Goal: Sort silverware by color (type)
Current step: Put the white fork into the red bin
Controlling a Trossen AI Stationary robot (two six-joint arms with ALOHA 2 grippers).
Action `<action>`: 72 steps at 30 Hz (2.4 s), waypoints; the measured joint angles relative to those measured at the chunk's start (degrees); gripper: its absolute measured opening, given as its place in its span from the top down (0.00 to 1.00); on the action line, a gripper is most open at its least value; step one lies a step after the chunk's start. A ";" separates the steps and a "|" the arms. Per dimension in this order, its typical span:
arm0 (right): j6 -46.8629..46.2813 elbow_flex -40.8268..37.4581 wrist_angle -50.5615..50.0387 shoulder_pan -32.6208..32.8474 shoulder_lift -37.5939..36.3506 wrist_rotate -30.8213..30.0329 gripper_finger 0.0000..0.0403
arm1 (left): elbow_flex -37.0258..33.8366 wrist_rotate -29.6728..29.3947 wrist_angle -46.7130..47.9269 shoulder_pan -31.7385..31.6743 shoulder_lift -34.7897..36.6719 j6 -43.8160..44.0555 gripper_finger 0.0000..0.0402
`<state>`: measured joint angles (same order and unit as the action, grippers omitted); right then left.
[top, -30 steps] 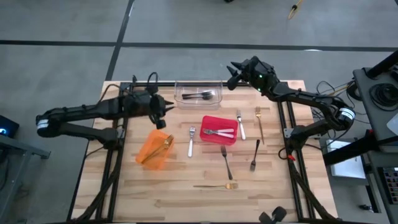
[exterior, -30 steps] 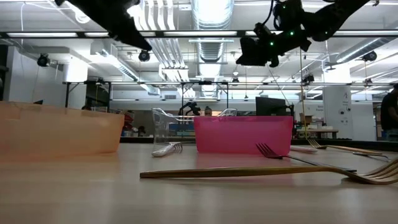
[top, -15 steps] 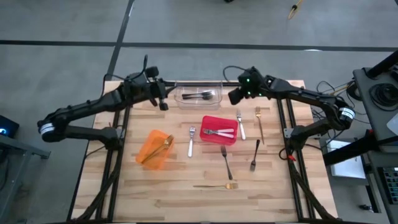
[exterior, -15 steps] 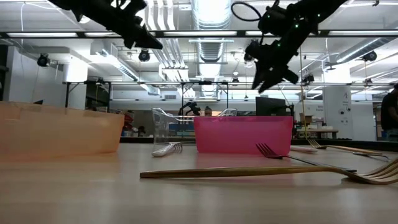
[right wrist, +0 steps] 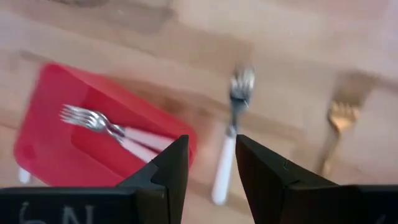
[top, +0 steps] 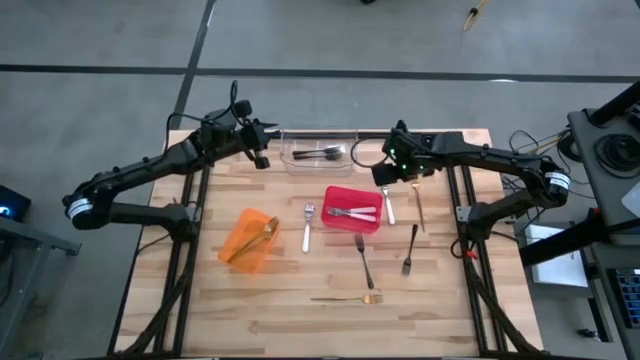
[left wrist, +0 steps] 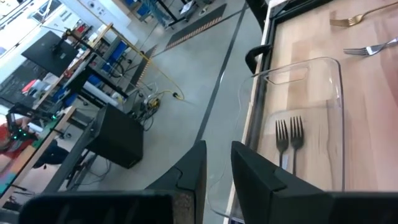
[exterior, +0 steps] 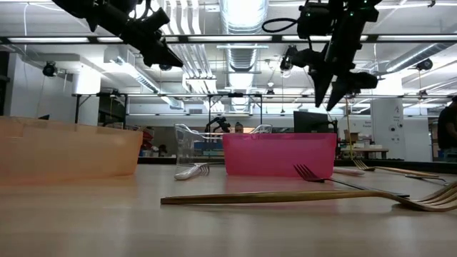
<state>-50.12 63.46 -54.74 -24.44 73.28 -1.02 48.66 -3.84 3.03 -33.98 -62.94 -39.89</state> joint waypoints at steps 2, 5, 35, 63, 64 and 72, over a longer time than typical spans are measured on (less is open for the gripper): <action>-2.49 -0.04 -2.95 0.76 0.00 -0.02 0.69 | 0.00 0.00 -0.01 0.00 0.00 0.55 0.86; -5.86 -0.53 -5.54 1.69 0.00 -0.12 0.69 | -0.02 0.00 0.10 0.00 0.00 2.62 0.86; 2.30 -6.52 3.93 5.42 12.24 -0.66 0.69 | -0.07 -0.02 2.14 0.00 0.00 6.52 0.86; 28.31 -41.83 46.24 4.64 -11.51 -0.87 0.69 | -0.07 -0.07 2.08 0.01 0.00 8.07 0.86; 28.75 -42.84 47.33 5.28 -12.16 -1.82 0.69 | -0.07 -0.06 2.08 0.00 0.00 8.10 0.86; 29.95 -48.54 57.53 12.80 -13.56 -15.66 0.69 | -0.07 -0.04 2.10 0.02 0.00 8.91 0.86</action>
<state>-20.16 14.92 2.79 -11.64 59.72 -16.67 48.60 -3.88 5.13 -33.96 -62.94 -30.98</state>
